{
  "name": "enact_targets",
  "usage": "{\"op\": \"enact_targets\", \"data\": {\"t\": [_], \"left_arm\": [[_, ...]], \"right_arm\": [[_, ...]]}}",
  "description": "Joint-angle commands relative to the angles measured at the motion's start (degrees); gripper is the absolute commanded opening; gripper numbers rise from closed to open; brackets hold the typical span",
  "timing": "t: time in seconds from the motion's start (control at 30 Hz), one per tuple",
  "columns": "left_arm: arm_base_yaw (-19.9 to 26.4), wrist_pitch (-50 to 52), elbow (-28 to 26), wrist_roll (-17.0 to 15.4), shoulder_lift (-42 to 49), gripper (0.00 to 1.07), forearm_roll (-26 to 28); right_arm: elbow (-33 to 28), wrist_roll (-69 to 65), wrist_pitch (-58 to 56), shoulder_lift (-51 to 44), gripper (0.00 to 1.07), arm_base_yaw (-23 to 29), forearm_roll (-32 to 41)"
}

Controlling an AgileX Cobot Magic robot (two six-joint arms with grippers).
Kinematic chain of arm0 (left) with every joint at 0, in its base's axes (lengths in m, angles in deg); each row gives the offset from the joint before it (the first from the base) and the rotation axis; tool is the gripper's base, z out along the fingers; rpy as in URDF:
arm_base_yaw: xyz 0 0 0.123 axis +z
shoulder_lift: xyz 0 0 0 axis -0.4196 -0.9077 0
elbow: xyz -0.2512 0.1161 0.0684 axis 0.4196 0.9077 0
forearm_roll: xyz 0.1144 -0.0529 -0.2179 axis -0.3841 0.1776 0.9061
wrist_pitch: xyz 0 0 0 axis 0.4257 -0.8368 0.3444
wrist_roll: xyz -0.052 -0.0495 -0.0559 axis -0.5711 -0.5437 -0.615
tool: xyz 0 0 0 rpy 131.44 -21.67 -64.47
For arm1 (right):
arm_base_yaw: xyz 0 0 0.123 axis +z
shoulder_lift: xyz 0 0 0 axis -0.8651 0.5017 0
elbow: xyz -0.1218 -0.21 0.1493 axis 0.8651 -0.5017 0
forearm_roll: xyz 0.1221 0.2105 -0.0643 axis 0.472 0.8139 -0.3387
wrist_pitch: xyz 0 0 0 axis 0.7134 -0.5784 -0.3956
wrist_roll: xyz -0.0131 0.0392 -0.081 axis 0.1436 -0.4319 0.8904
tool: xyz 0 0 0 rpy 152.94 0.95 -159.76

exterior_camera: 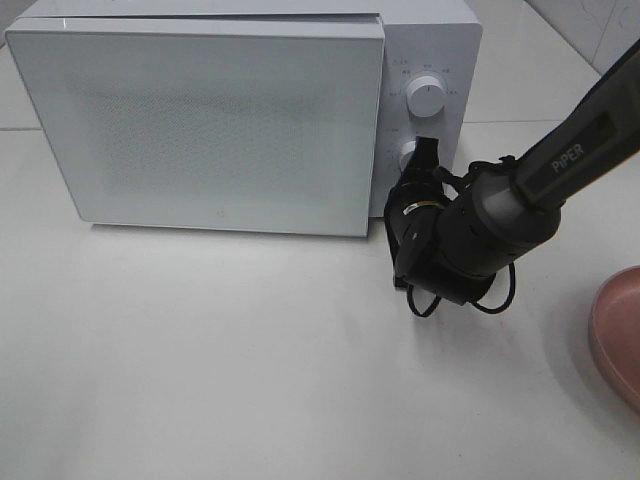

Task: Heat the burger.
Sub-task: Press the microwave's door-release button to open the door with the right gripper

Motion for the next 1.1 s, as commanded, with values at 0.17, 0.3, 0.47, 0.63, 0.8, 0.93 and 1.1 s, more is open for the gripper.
{"op": "enact_targets", "data": {"t": [0.17,0.3,0.47,0.63,0.8,0.93,1.1], "left_arm": [[0.11,0.52,0.11,-0.23,1.26,1.0,0.52],[0.11,0.52,0.11,-0.23,1.26,1.0,0.52],[0.11,0.52,0.11,-0.23,1.26,1.0,0.52],[0.11,0.52,0.11,-0.23,1.26,1.0,0.52],[0.11,0.52,0.11,-0.23,1.26,1.0,0.52],[0.11,0.52,0.11,-0.23,1.26,1.0,0.52],[0.11,0.52,0.11,-0.23,1.26,1.0,0.52]], "right_arm": [[5.5,1.78,11.06,0.11,0.0,-2.18,-6.02],[5.5,2.35,11.06,0.11,0.0,-2.18,-6.47],[5.44,2.35,10.94,0.11,0.0,-2.18,-7.68],[5.44,2.41,10.54,0.11,0.0,-2.18,-7.68],[5.44,2.41,9.51,0.06,0.0,-2.12,-7.96],[4.87,2.41,8.02,-0.17,0.0,-2.01,-7.96],[1.55,2.64,6.19,-2.23,0.0,-1.95,-8.08]]}}
